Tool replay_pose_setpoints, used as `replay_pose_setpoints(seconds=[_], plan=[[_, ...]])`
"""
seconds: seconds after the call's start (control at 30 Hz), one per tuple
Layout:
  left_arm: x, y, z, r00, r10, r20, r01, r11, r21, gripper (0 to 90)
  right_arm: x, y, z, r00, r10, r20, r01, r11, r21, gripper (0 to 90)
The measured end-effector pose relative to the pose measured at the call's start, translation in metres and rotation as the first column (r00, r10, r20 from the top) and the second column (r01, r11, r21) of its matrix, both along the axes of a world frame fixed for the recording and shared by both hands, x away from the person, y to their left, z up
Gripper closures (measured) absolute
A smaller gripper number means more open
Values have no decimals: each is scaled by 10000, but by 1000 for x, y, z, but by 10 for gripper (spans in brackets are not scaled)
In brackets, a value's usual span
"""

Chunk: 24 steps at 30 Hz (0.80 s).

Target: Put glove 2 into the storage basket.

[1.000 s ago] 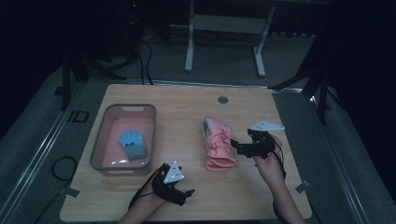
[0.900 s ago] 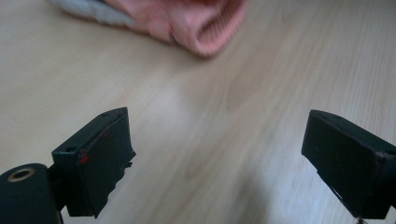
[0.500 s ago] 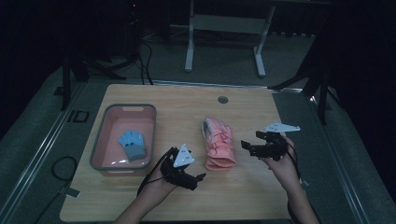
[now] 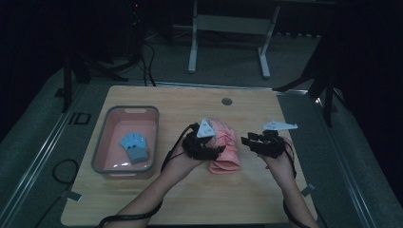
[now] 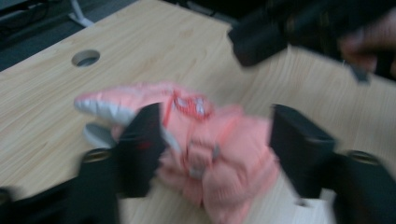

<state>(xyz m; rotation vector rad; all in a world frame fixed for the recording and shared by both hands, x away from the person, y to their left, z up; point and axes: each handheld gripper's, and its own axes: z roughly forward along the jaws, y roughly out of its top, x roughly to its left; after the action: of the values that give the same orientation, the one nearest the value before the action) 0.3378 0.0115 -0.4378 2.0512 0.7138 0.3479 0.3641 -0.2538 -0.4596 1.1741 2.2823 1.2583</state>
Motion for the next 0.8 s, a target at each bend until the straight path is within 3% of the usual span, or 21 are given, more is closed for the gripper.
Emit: replay_pose_setpoints(seconds=[0.13,0.23,0.3,0.37,0.4,0.5,0.57,0.73,0.77,0.8], plan=[[20,-11,-6,9991,427,-27,-426,9985,339,558,6,13,-5,9998,157,-88,-158,9999,-34,563],[33,-19,-19,9960,786,-430,-762,9956,541,535,12,18,-11,9997,109,-236,-109,9999,-11,539],[40,-23,-31,9913,936,-930,-862,9930,805,438,17,20,-18,9987,34,-517,-32,10000,40,534],[45,-24,-43,9814,1195,-1501,-1052,9894,999,369,20,21,-24,9969,-19,-782,32,9998,171,522],[47,-23,-47,9736,1374,-1824,-1229,9884,889,343,22,22,-28,9959,-61,-899,80,9997,209,509],[49,-17,-58,9580,1894,-2155,-1728,9805,935,332,25,22,-40,9893,-126,-1453,189,9989,425,485],[51,-14,-70,9468,1952,-2558,-1743,9794,1021,306,28,23,-50,9811,-23,-1937,149,9979,637,450],[60,-6,-93,9014,1789,-3942,-1893,9818,127,291,37,24,-69,9495,-176,-3133,519,9935,1015,423],[62,-5,-96,8963,1720,-4087,-1897,9818,-29,290,39,24,-72,9437,-111,-3306,500,9928,1093,423],[62,-5,-96,8963,1720,-4087,-1897,9818,-29,291,39,24,-72,9437,-111,-3306,500,9928,1093,423]])
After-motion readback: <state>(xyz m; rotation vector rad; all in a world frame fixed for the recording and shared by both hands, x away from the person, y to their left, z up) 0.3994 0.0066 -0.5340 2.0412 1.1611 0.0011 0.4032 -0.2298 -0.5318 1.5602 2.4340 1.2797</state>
